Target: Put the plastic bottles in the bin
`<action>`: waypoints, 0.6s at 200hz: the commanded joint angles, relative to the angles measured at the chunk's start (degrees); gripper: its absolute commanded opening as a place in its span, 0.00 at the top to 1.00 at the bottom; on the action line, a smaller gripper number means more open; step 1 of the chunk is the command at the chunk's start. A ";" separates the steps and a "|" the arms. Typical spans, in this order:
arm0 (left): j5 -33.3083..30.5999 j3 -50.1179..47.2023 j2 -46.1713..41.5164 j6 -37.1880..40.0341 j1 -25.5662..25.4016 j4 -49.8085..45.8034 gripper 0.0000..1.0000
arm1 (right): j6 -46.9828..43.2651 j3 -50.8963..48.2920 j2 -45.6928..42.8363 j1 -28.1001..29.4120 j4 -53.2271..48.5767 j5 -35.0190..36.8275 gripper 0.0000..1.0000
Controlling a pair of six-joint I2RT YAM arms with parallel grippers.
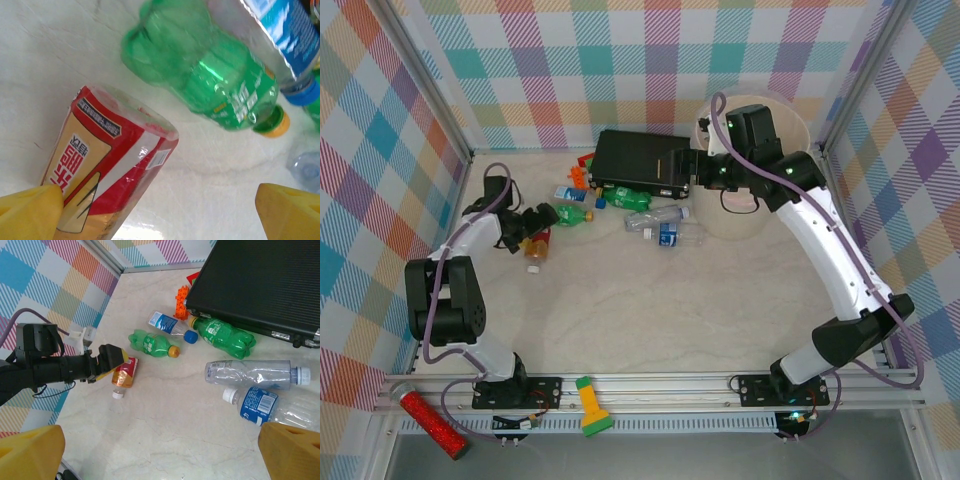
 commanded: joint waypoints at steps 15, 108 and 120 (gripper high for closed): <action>-7.60 -1.65 -1.06 4.09 -2.80 -6.18 0.03 | 0.41 -1.35 -0.32 0.29 1.82 -1.00 0.01; -16.04 -2.64 3.39 8.03 -8.45 -6.01 0.12 | 0.02 -3.46 -2.27 0.29 1.74 -0.74 0.01; -16.47 -2.81 3.73 8.39 -9.08 -5.82 0.13 | -0.12 -3.63 -2.60 0.29 1.47 -0.60 0.01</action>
